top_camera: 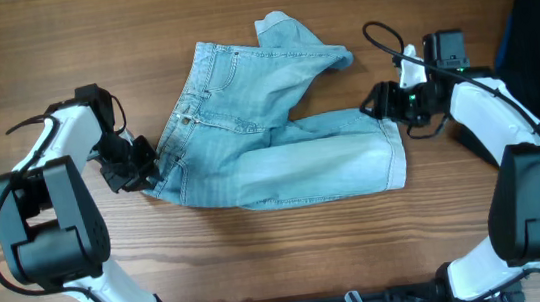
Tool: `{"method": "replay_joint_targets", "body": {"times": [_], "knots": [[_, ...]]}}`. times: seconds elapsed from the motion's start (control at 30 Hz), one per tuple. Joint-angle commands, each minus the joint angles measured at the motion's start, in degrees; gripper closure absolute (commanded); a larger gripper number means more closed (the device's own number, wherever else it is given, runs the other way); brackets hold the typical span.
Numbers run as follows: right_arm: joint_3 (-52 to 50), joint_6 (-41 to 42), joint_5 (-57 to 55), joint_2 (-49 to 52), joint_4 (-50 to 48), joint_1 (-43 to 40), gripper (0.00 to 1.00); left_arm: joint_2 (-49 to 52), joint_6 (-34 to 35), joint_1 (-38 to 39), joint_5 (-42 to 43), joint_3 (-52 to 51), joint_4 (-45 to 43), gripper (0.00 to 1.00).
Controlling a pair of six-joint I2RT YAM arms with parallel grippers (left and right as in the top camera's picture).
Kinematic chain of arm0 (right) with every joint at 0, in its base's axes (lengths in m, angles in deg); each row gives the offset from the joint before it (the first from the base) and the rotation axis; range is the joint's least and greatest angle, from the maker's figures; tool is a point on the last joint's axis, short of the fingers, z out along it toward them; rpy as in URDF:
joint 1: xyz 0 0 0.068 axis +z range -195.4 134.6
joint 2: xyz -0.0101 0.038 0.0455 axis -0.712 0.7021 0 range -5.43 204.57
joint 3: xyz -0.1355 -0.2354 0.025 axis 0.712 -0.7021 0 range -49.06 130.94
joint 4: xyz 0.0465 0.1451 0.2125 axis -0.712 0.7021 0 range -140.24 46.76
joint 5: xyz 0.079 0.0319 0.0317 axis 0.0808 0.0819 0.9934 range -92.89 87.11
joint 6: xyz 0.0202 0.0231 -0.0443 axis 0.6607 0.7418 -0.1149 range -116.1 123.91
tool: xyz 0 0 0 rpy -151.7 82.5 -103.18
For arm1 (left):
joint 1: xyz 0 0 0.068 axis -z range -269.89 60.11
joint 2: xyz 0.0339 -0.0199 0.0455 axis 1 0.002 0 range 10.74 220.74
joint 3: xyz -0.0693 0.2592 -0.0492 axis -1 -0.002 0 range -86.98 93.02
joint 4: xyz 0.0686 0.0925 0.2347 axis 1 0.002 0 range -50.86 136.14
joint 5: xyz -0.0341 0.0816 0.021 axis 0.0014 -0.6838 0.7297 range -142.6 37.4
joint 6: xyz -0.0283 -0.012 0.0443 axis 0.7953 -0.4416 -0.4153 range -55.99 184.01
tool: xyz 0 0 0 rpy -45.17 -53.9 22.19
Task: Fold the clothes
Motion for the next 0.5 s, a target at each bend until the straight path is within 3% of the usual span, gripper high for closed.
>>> {"method": "replay_joint_targets", "body": {"times": [0.0, 0.1, 0.23, 0.33, 0.47], "knots": [[0.07, 2.93, 12.24, 0.98, -9.38, 0.50, 0.33, 3.02, -1.16, -0.92, -3.82, -1.81, -1.70, 0.77], [0.07, 7.32, 8.98, 1.20, -17.70, 2.38, 0.28, 3.02, -1.18, -0.92, -3.28, -1.81, -1.68, 0.77], [0.07, 6.49, -2.71, 3.56, -25.64, 7.28, 0.22, 3.02, -1.16, -0.92, -3.28, -1.81, -1.68, 0.76], [0.09, 4.39, -9.62, 7.91, -30.77, 9.90, 0.23, 3.02, -1.18, -0.92, -1.97, -1.81, -1.66, 0.76], [0.09, 3.67, -10.34, 13.27, -37.27, 10.23, 0.24, 3.02, -1.18, -0.92, -0.72, -1.81, -1.64, 0.75]]}}
